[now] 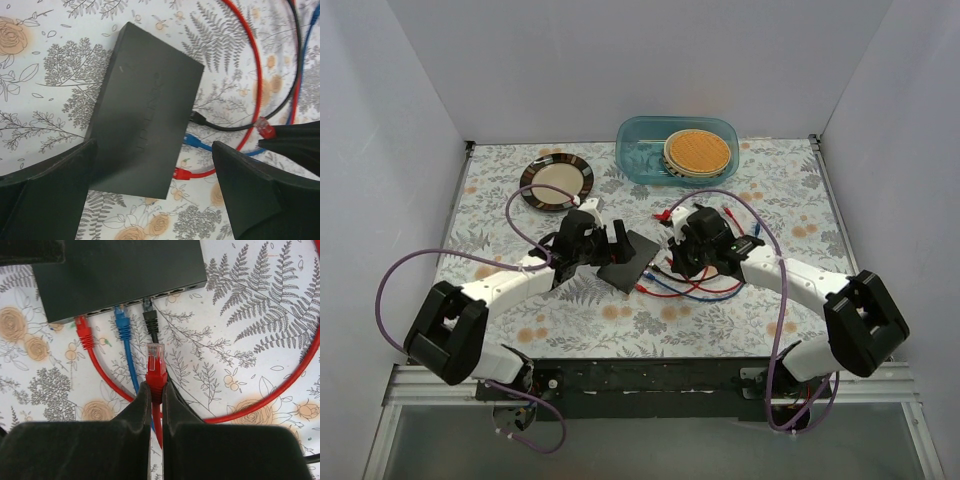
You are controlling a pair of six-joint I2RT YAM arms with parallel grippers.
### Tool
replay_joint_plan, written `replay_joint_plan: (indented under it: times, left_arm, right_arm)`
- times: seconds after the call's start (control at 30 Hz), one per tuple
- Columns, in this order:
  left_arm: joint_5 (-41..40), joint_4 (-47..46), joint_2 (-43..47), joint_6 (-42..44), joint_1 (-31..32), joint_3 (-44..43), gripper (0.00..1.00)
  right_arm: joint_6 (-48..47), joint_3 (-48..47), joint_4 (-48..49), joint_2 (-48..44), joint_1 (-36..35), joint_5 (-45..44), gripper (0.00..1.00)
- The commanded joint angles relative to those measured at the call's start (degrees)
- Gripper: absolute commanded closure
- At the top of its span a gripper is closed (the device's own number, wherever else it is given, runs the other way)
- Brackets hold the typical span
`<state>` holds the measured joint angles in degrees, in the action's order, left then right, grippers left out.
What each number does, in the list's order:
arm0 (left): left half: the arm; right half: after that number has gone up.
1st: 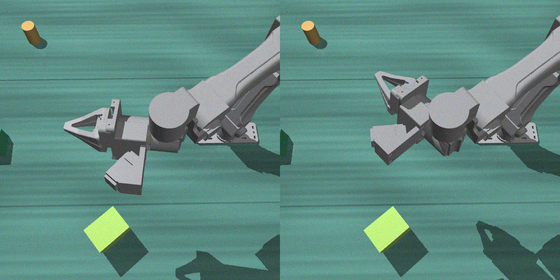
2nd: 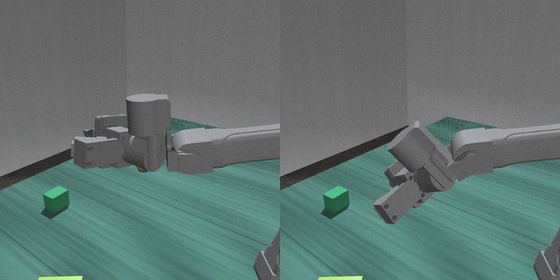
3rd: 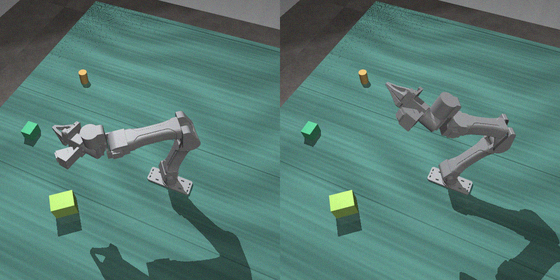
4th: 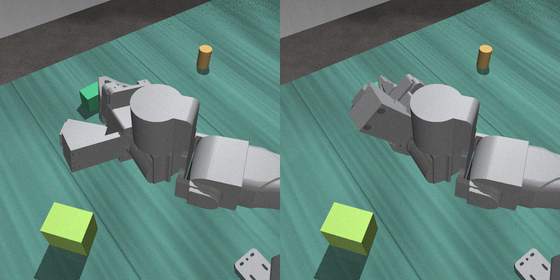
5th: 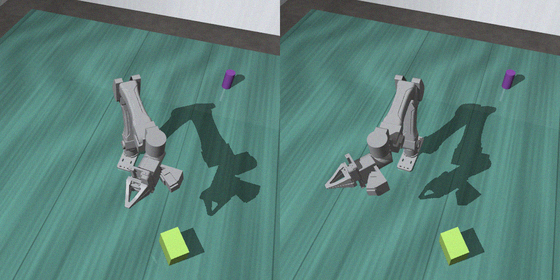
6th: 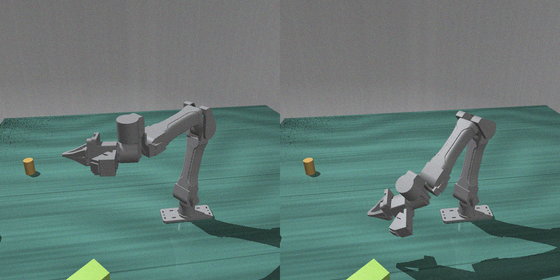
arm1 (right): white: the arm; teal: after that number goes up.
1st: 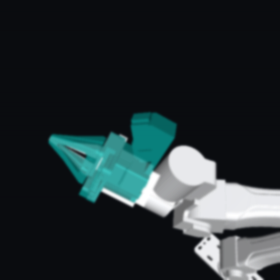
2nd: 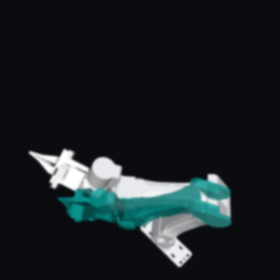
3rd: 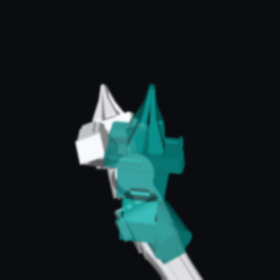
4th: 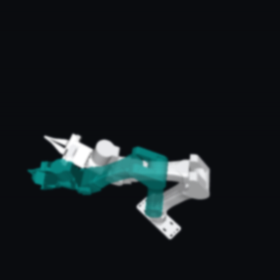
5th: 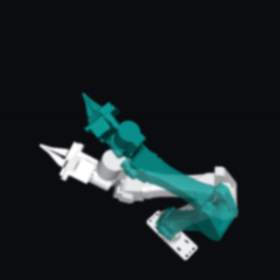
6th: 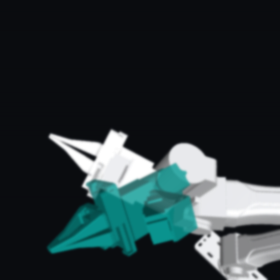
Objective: Insert the plug into the switch port
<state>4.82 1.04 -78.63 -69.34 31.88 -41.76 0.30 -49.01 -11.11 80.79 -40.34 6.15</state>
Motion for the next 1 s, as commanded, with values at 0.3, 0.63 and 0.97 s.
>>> replay_joint_plan:
  times: [0.3,0.63,0.97]
  left_arm:
    - [6.59,-8.59,-9.95,5.97,-6.29,-5.78,0.02]
    - [22.07,-13.43,-21.28,8.43,-10.17,-10.97,0.07]
    - [25.24,-14.58,-23.76,8.61,-10.7,-10.45,0.12]
  right_arm:
    - [-6.01,-8.99,-1.45,11.66,2.98,1.14,0.99]
    - [-8.38,-12.06,-2.16,16.76,3.16,2.46,0.99]
    - [-8.82,-15.93,-4.44,21.86,3.16,2.38,0.99]
